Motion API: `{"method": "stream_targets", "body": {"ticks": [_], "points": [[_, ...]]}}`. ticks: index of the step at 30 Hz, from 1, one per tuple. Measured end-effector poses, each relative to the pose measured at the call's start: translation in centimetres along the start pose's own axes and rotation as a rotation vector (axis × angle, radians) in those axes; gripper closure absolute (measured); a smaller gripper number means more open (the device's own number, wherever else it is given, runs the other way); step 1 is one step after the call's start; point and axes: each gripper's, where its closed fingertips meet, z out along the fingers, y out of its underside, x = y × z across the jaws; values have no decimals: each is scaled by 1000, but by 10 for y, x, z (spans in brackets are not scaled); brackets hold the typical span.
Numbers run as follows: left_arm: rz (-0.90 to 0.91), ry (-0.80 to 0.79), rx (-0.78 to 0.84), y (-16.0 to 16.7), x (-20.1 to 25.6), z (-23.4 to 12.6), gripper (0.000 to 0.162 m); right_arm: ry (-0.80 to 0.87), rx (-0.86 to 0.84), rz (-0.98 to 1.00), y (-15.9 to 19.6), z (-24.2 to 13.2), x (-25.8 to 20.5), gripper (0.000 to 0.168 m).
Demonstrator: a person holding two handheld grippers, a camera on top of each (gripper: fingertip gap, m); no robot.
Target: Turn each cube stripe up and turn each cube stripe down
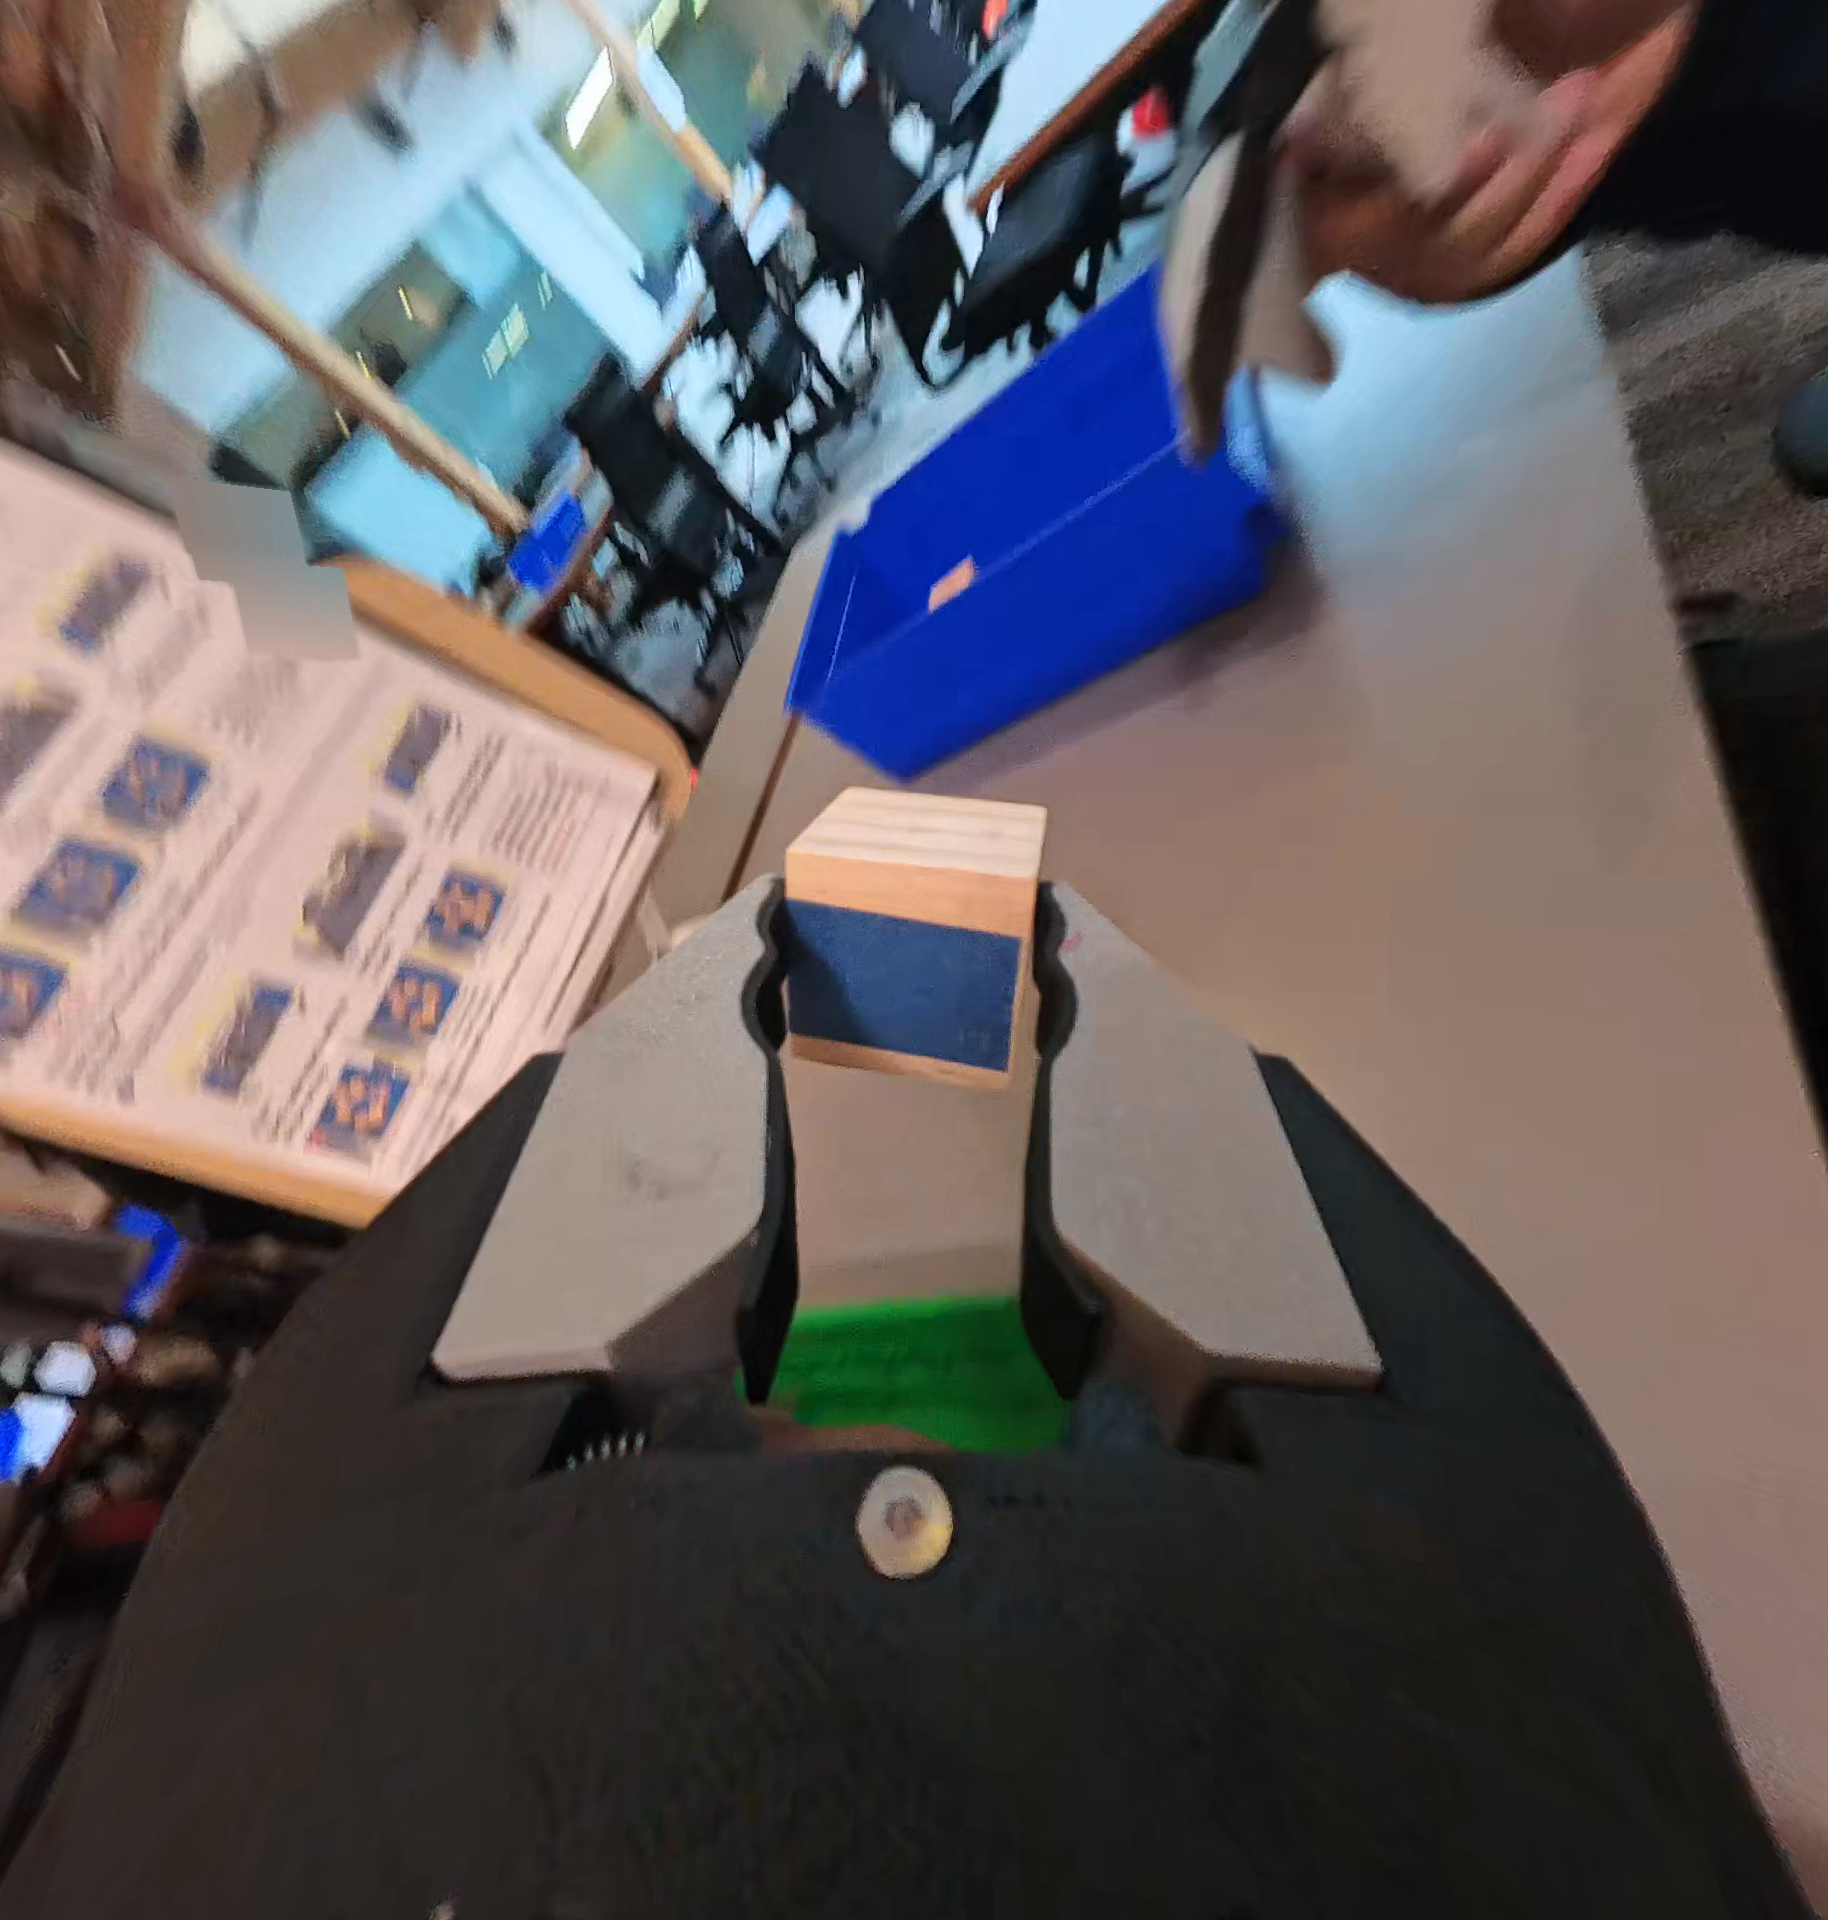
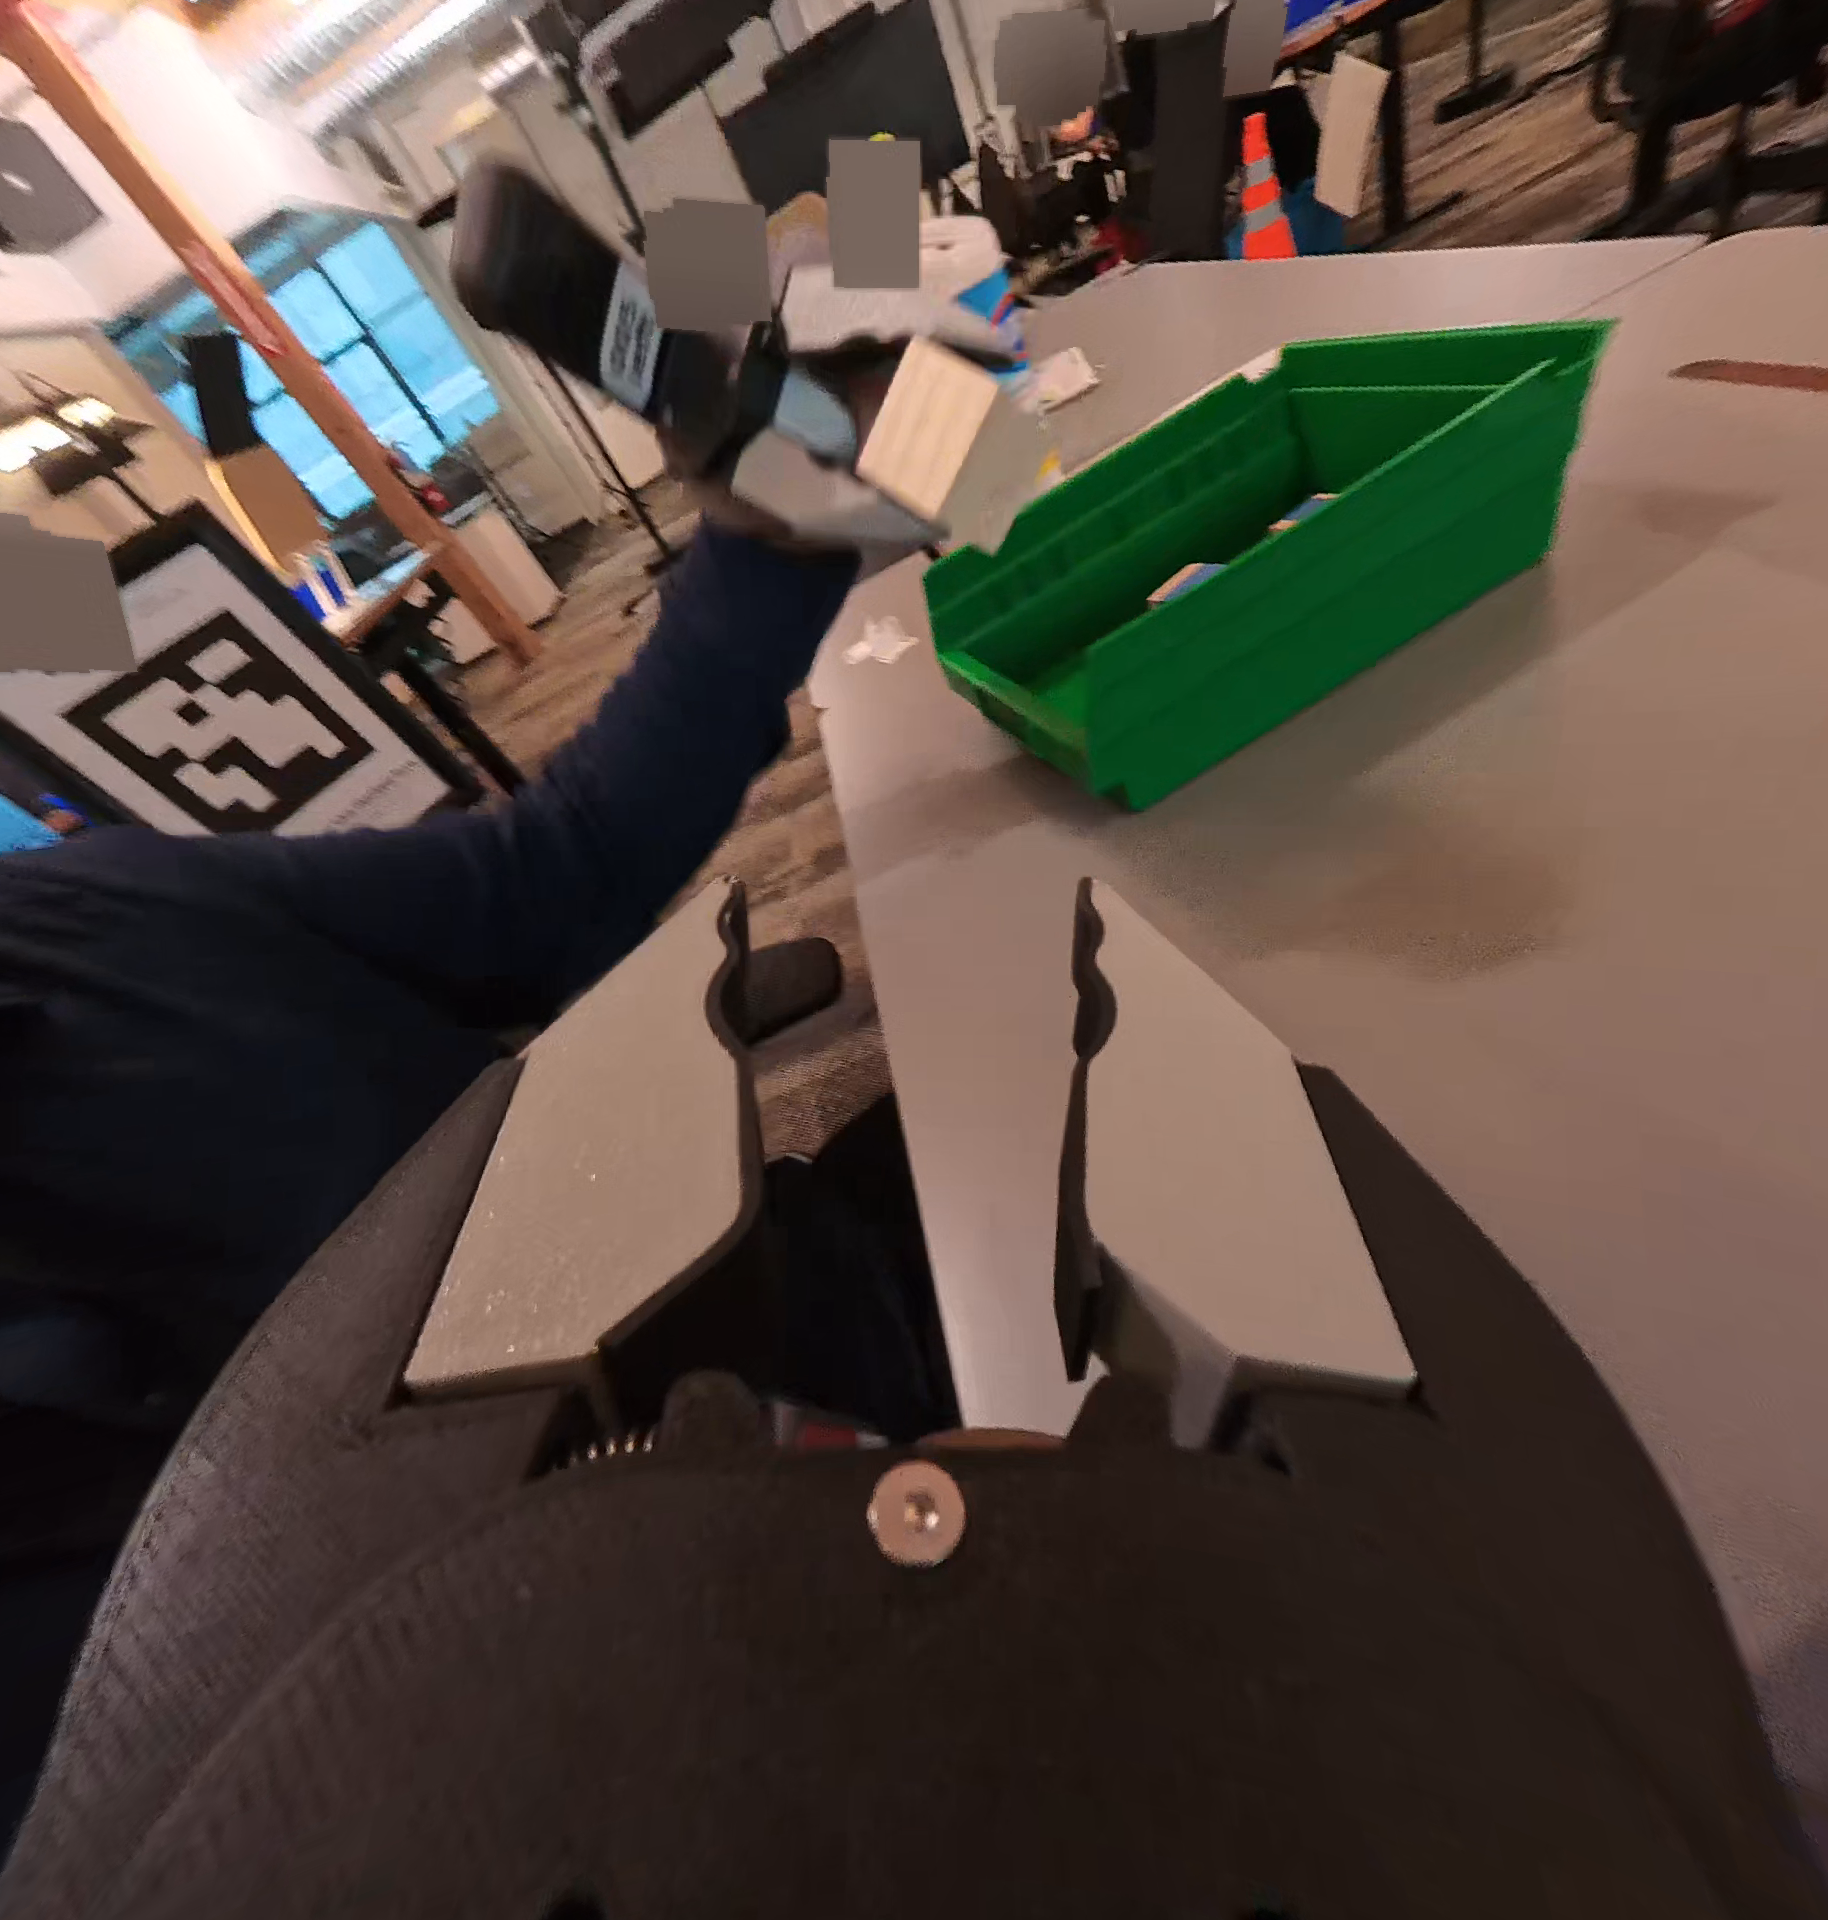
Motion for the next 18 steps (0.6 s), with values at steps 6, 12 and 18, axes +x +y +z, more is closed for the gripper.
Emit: {"method": "stream_targets", "body": {"ticks": [6, 12, 18], "points": [[75, -134, 271, -64, 73, 19, 117, -89, -72, 27, 22, 39, -28, 99], [93, -119, 320, -81, 105, 40, 117, -128, 28, 83, 5, 49, -37, 98], [123, -92, 332, -88, 121, 51, 117, -147, -11, 114, 19, 65, -35, 94]]}}
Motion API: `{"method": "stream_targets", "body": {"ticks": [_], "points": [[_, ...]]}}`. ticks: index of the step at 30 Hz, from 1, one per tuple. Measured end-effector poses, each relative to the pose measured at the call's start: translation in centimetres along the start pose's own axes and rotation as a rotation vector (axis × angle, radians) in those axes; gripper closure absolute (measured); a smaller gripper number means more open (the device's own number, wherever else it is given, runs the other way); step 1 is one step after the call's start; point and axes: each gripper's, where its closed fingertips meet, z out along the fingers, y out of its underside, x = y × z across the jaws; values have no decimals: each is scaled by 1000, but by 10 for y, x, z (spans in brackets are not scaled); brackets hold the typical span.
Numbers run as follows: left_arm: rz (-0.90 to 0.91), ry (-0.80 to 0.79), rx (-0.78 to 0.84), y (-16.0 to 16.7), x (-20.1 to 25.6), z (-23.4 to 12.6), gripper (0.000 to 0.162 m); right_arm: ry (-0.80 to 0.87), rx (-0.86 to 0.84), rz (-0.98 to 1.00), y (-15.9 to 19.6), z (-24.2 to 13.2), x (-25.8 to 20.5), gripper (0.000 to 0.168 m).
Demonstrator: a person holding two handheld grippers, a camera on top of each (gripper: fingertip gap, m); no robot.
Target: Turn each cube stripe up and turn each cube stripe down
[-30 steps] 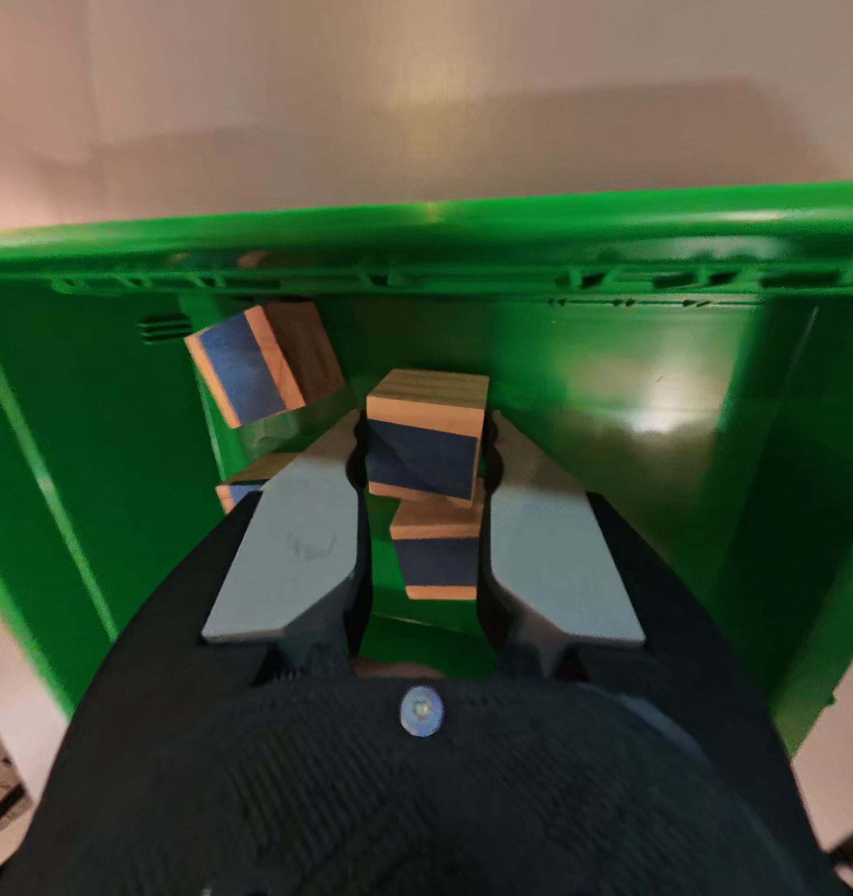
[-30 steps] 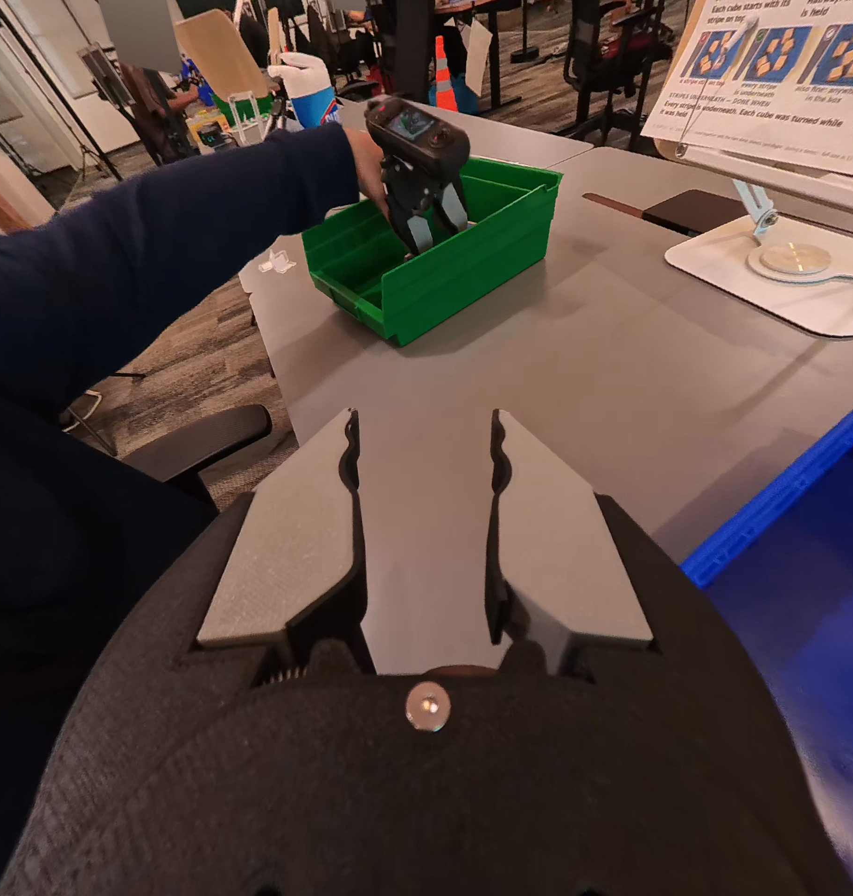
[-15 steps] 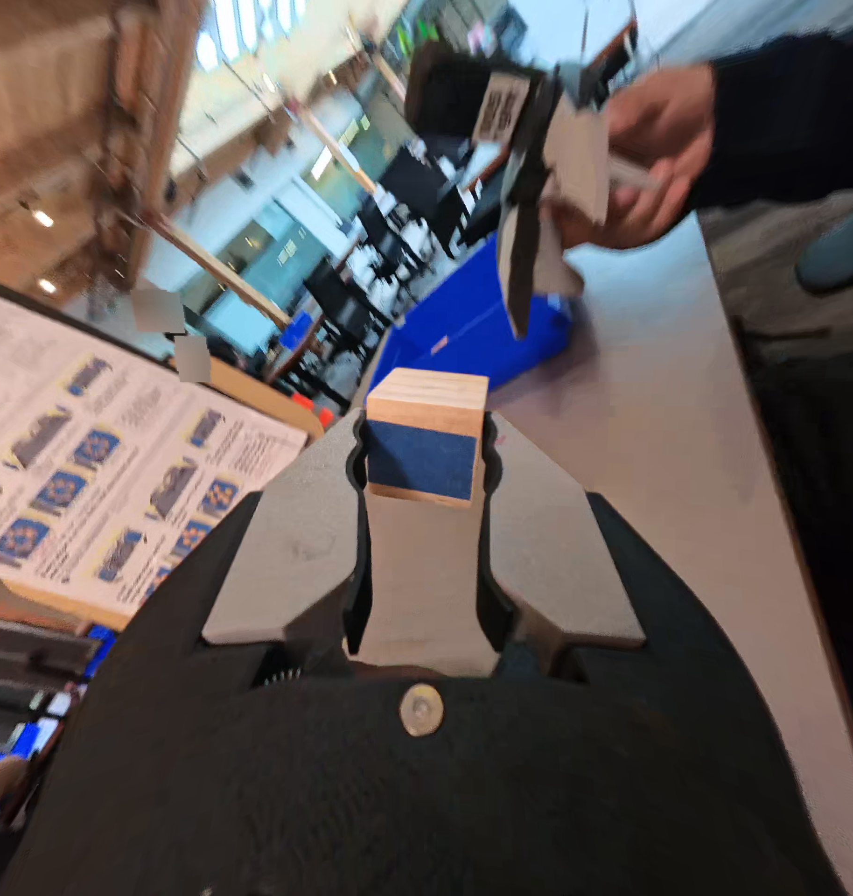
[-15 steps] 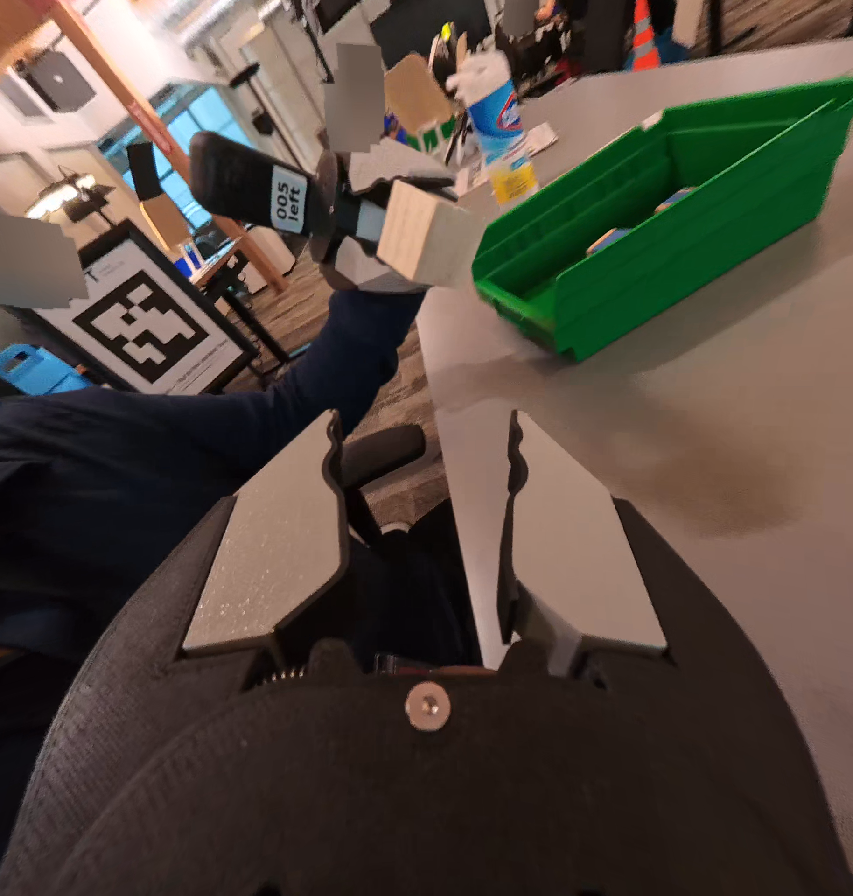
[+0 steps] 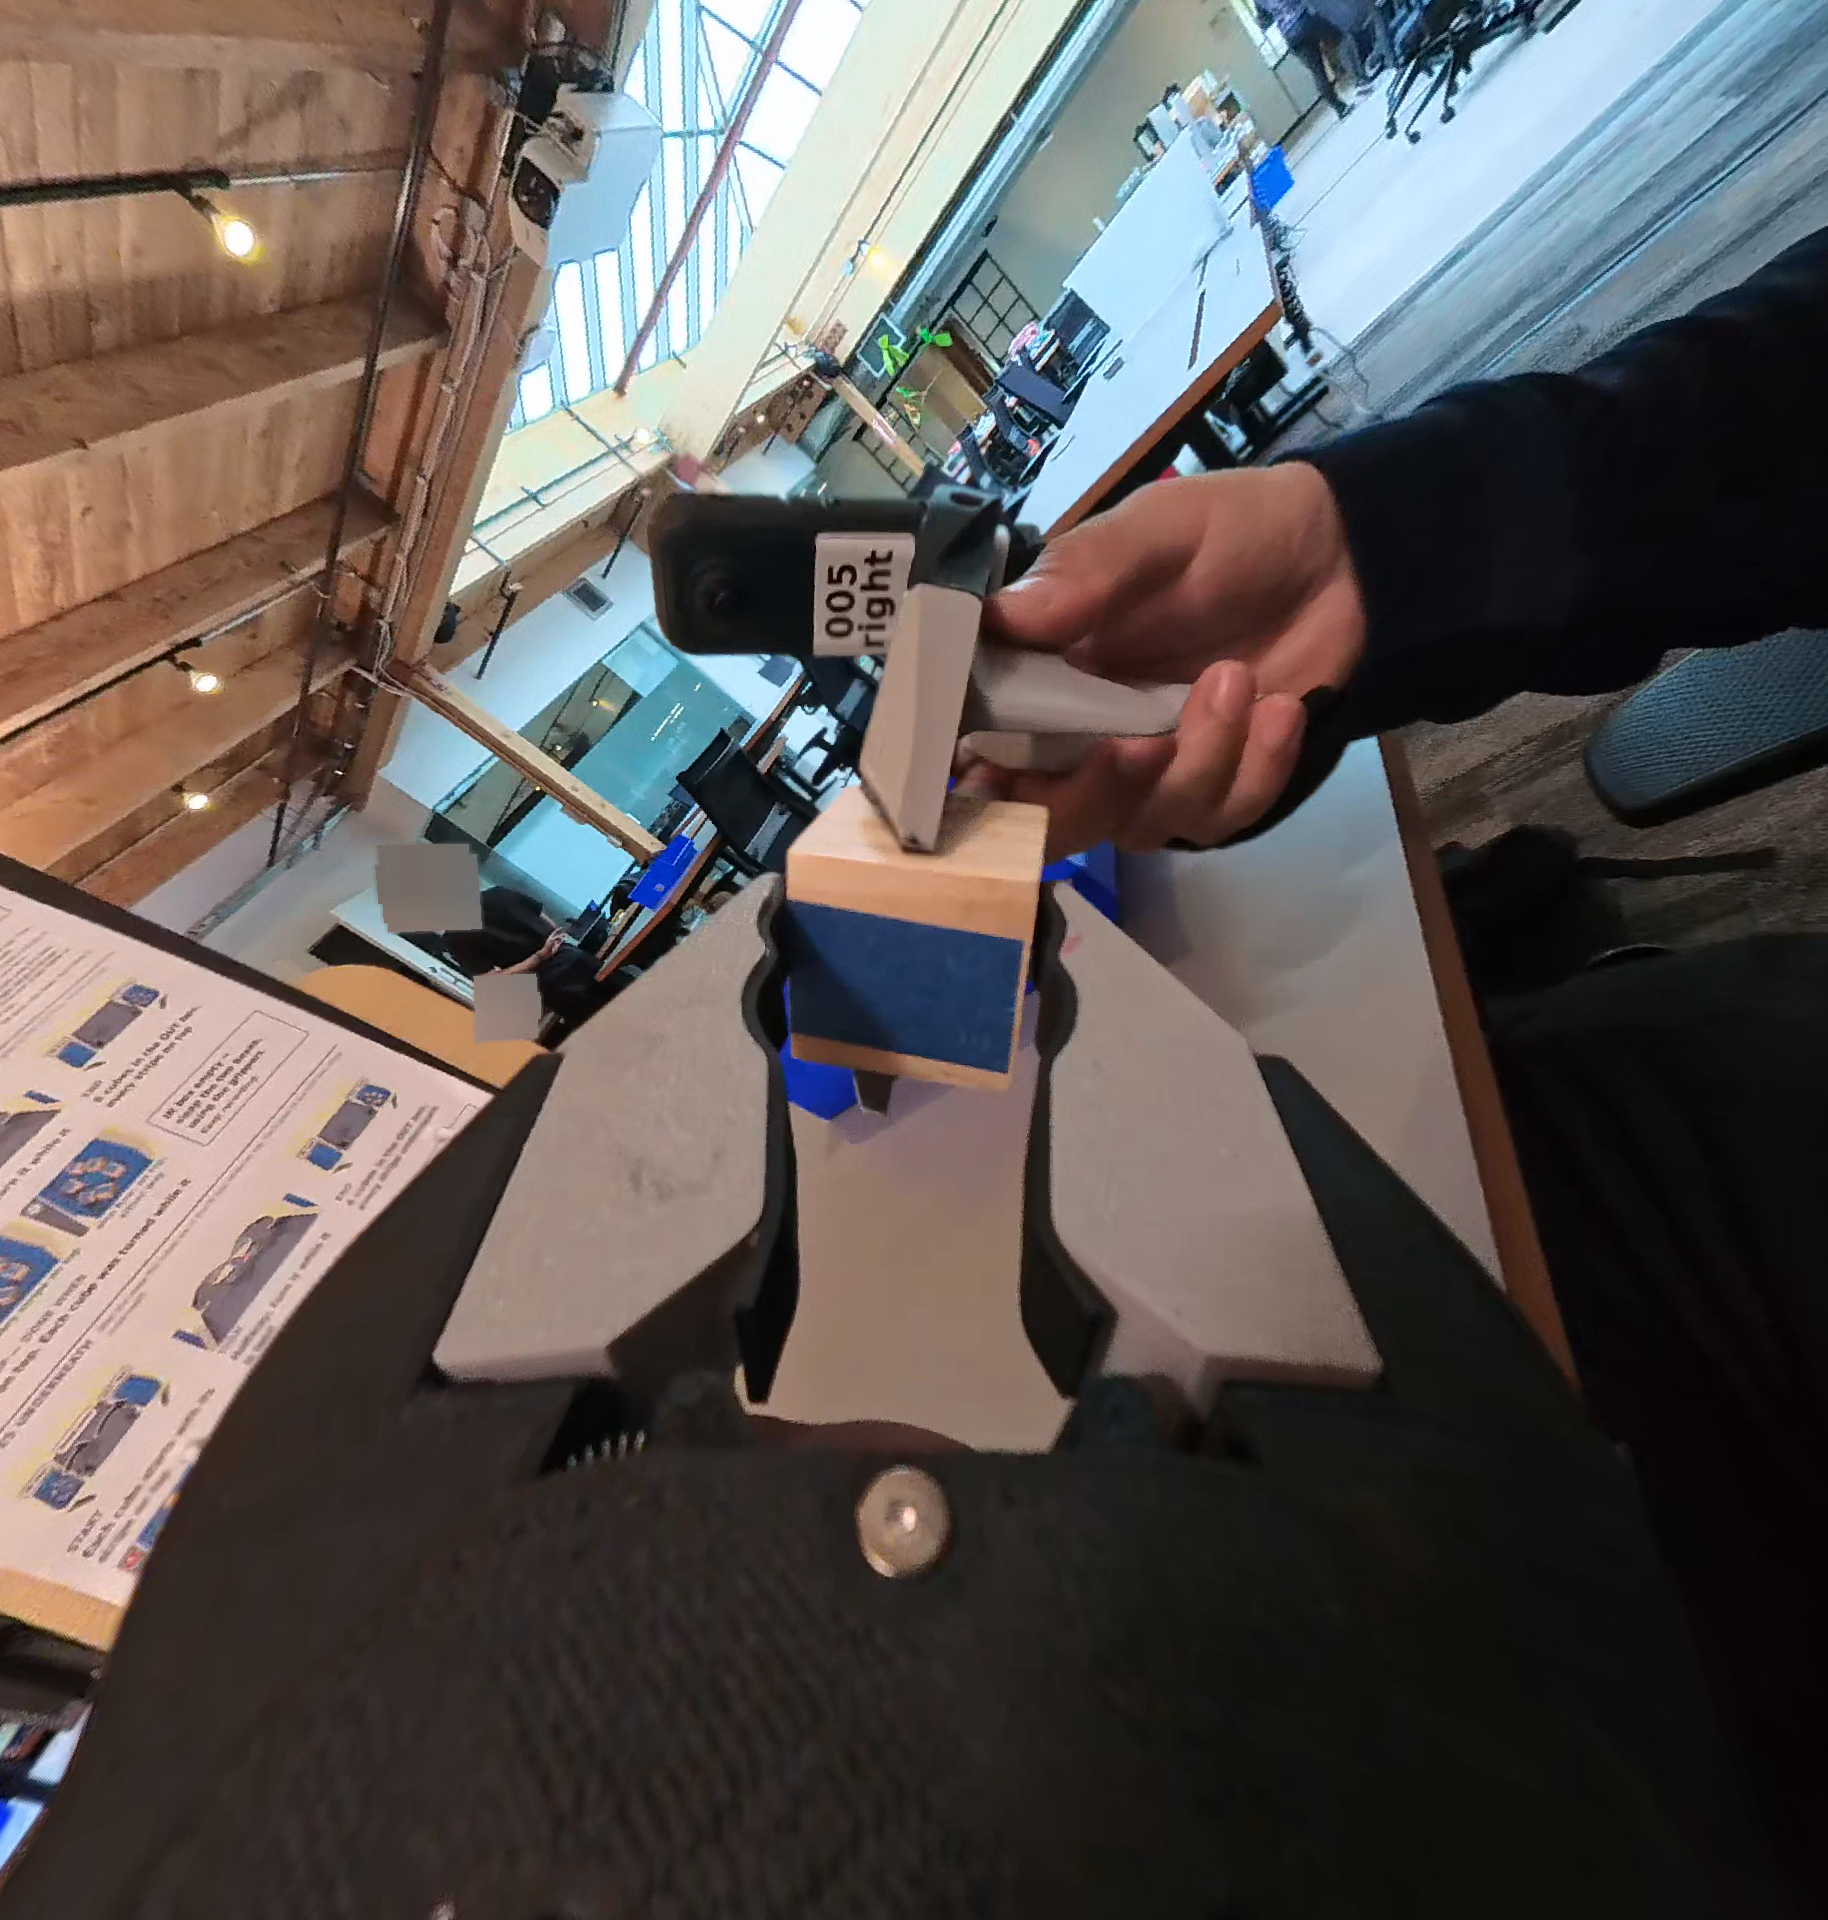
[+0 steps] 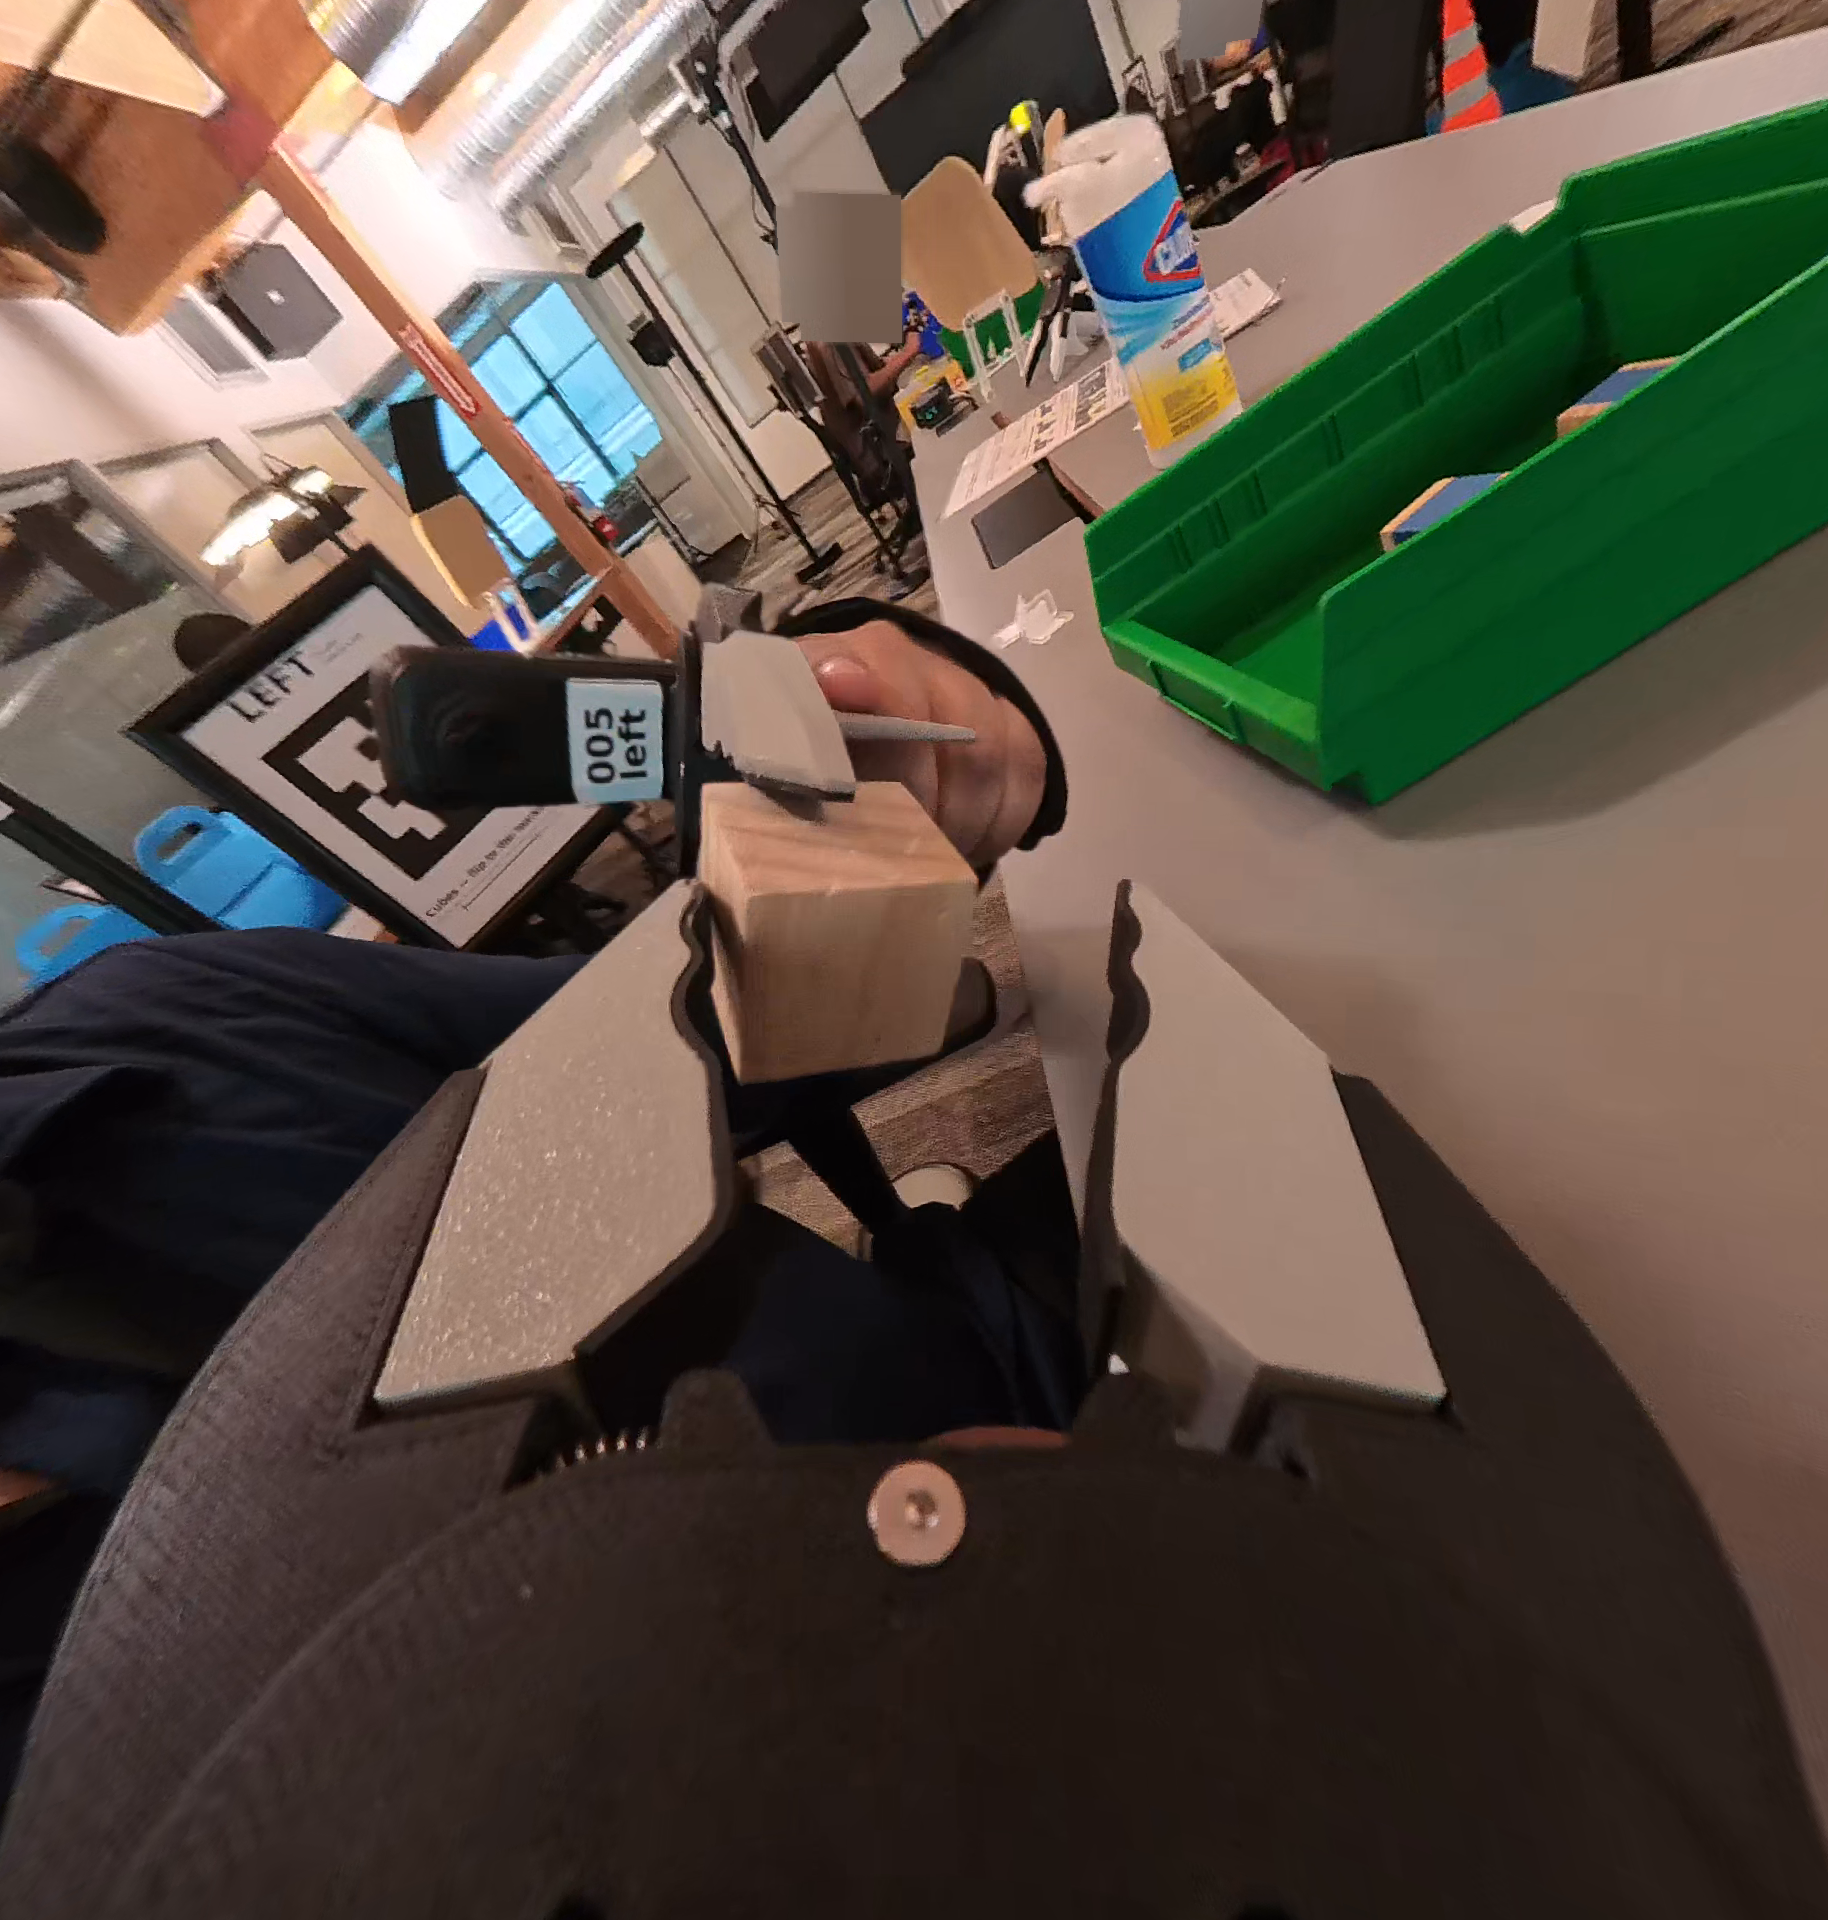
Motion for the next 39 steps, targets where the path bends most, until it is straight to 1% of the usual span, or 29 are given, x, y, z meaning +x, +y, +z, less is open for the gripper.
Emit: {"method": "stream_targets", "body": {"ticks": [2, 3, 4, 8, 12, 13, 15, 17, 19, 21, 23, 24, 25, 27, 28, 30, 32, 35, 38, 39], "points": [[14, -2, -15, 1, 3, 3, 117, -51, 0, 38, 2, 3, -3, 99], [23, 2, -28, 4, 4, 4, 117, -75, 4, 47, 2, 4, -5, 106], [34, -1, -43, 8, 5, 5, 117, -103, 5, 49, 3, 4, -8, 119], [-11, 1, -83, 22, 5, 8, 117, -19, -5, 30, 4, 4, 7, 120], [-60, 25, -136, 36, 8, 10, 117, 85, -26, -30, 6, 1, 20, 120], [-73, 29, -133, 36, 8, 8, 115, 101, -23, -39, 5, -1, 21, 120], [-95, 3, -124, 35, -2, 0, 100, 129, 7, -55, -5, -14, 26, 122], [-121, -24, -155, 42, -13, -10, 97, 210, 56, -78, -20, -40, 38, 122], [-122, -92, -222, 54, -32, -23, 103, 379, 102, -124, -39, -82, 62, 122], [-125, -150, -271, 60, -48, -37, 104, 619, 121, -156, -56, -139, 99, 122], [-131, -187, -246, 54, -59, -47, 109, 895, 110, -139, -67, -203, 146, 122], [-133, -192, -211, 48, -61, -50, 111, 1016, 69, -122, -67, -233, 170, 122], [-132, -191, -173, 41, -62, -53, 114, 1116, -7, -82, -61, -258, 193, 121], [-126, -186, -136, 36, -61, -56, 121, 1238, -175, 27, -41, -296, 231, 121], [-119, -187, -154, 39, -61, -56, 121, 1279, -249, 87, -29, -310, 247, 122], [-130, -180, -212, 51, -61, -55, 121, 1331, -382, 182, -5, -329, 273, 122], [-213, -176, -251, 64, -63, -53, 132, 1354, -454, 233, 10, -339, 295, 122], [-376, -246, -353, 92, -77, -55, 129, 1358, -547, 312, 31, -345, 315, 122], [-468, -265, -455, 114, -79, -61, 125, 1375, -561, 319, 29, -346, 320, 122], [-491, -269, -479, 118, -79, -63, 124, 1390, -559, 295, 24, -347, 318, 116]]}}
